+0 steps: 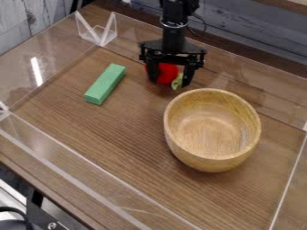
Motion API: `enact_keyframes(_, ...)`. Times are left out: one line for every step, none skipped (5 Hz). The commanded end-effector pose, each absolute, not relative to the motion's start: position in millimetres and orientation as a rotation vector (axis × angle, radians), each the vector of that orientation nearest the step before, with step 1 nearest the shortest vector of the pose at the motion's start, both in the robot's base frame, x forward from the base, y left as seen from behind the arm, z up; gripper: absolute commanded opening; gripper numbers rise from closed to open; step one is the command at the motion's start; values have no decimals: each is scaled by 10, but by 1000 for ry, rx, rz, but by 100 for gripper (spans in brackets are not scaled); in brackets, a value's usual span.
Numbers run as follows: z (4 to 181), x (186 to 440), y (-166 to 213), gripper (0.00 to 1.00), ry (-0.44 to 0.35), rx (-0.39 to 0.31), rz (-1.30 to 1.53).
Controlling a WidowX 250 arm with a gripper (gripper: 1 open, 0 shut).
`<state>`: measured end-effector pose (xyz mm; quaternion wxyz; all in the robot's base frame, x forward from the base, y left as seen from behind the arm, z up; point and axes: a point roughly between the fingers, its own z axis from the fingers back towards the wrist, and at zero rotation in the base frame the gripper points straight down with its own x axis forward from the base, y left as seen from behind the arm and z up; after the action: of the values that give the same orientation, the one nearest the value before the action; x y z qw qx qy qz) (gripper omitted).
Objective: Move the red object to the right side of the table
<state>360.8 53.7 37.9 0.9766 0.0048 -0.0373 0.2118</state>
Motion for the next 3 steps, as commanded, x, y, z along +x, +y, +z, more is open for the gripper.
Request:
enact_keyframes(579, 3725, 561, 100, -135, -3, 435)
enact_keyframes(628, 3725, 556, 100, -137, -13, 438)
enact_keyframes(694, 3725, 553, 100, -142, -26, 441)
